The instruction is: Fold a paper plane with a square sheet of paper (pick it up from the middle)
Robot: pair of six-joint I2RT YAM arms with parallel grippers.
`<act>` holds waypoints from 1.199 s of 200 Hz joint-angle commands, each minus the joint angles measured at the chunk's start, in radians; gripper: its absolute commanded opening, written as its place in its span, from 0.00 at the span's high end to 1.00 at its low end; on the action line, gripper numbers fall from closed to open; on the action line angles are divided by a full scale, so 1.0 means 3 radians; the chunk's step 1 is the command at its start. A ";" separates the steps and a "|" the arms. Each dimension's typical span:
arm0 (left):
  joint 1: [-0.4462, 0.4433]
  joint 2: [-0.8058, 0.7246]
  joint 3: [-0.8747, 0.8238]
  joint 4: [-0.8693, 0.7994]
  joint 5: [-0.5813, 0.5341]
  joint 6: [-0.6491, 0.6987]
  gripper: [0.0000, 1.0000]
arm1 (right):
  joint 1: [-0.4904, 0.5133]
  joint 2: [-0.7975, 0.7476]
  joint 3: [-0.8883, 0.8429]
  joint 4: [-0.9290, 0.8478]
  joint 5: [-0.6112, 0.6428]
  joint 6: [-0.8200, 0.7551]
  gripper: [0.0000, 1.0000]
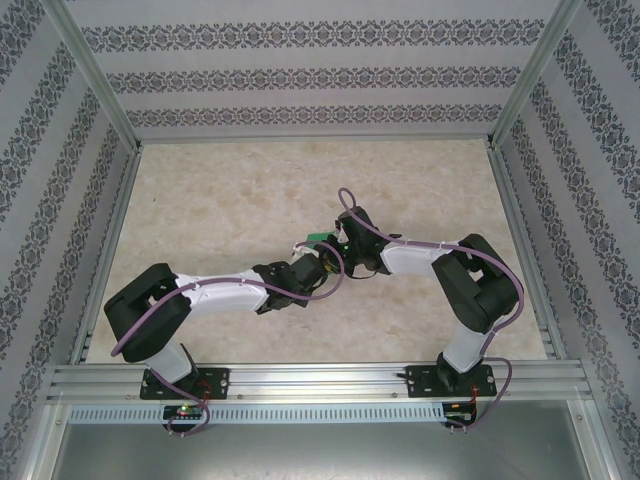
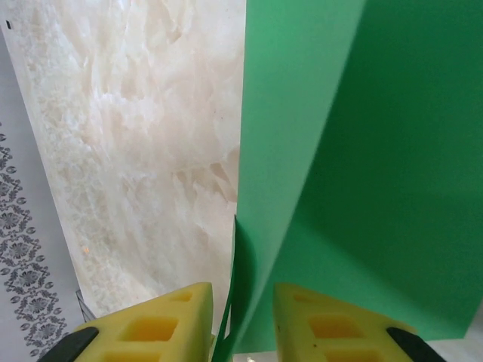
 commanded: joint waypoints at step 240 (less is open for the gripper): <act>0.1108 -0.0038 -0.0617 0.1430 0.2436 -0.0633 0.99 | -0.0145 -0.0293 0.0109 -0.0188 -0.0321 -0.0811 0.77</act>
